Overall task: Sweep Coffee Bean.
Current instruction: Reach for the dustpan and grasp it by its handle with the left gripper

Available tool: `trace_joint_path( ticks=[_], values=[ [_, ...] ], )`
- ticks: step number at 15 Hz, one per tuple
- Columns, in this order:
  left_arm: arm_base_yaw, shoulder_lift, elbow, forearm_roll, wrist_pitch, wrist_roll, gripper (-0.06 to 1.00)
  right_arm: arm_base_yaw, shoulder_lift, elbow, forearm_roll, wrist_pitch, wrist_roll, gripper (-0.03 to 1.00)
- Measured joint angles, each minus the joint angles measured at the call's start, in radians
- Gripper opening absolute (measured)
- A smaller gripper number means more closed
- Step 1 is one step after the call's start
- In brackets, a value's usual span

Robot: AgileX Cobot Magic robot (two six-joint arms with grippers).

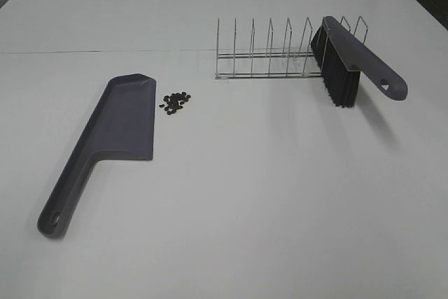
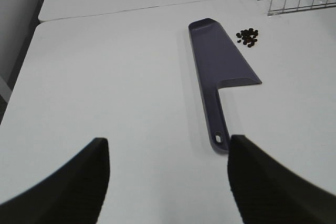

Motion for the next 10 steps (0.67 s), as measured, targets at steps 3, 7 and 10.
trace_joint_path(
  ticks=[3, 7, 10],
  values=[
    [0.0, 0.0, 0.0, 0.0, 0.0, 0.0, 0.6, 0.0, 0.0, 0.0, 0.0, 0.0, 0.0, 0.66],
    [0.0, 0.0, 0.0, 0.0, 0.0, 0.0, 0.6, 0.0, 0.0, 0.0, 0.0, 0.0, 0.0, 0.66],
    [0.0, 0.0, 0.0, 0.0, 0.0, 0.0, 0.6, 0.0, 0.0, 0.0, 0.0, 0.0, 0.0, 0.66]
  ],
)
